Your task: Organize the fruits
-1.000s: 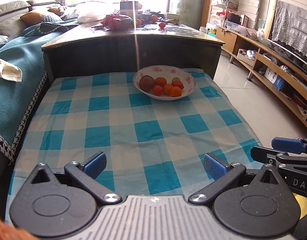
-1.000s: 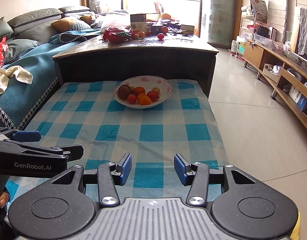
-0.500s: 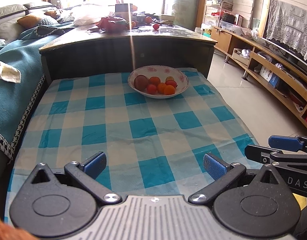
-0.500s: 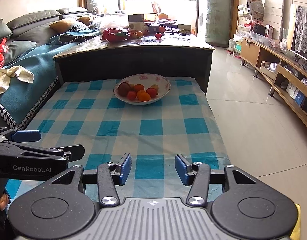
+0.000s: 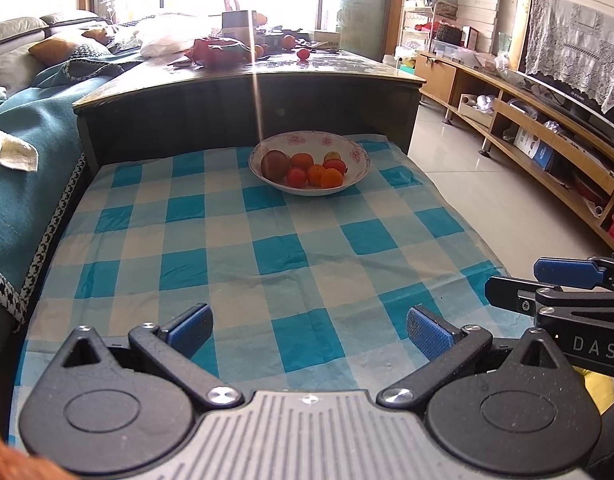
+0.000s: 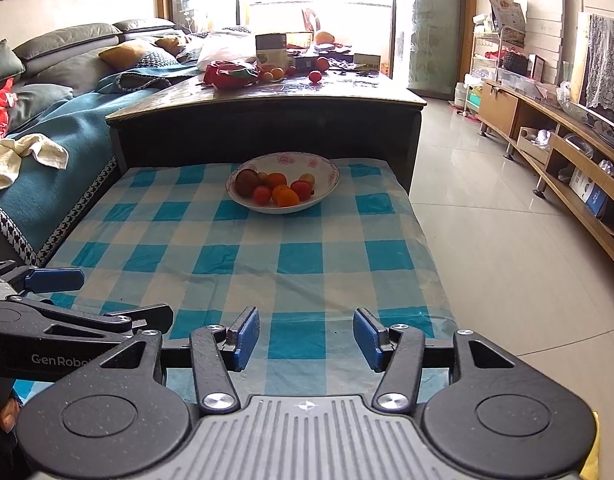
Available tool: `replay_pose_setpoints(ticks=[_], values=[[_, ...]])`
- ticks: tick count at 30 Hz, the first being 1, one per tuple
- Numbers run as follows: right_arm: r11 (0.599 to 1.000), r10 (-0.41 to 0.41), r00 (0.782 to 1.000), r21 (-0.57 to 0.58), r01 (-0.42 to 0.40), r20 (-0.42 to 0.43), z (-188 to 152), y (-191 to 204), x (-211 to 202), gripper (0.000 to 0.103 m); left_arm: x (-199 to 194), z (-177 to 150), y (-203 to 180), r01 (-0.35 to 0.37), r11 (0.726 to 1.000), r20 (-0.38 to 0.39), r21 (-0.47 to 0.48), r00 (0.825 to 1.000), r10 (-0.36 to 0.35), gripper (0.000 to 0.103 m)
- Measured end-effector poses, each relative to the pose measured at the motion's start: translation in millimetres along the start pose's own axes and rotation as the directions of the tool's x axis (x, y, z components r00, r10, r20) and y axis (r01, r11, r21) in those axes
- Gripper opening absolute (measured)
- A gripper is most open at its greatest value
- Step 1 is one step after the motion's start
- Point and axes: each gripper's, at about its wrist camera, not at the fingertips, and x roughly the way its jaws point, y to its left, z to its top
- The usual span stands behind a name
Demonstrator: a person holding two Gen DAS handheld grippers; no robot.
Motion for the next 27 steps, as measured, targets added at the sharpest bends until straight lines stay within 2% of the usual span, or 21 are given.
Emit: replay_pose_setpoints(ticks=[27], values=[[1.0, -0.002, 1.0, 0.001, 0.002, -0.001, 0.3, -1.5, 0.2, 0.048, -2.3, -2.1, 0.6, -0.009, 1.0, -0.003, 0.004, 1.0, 0.009, 0.103]])
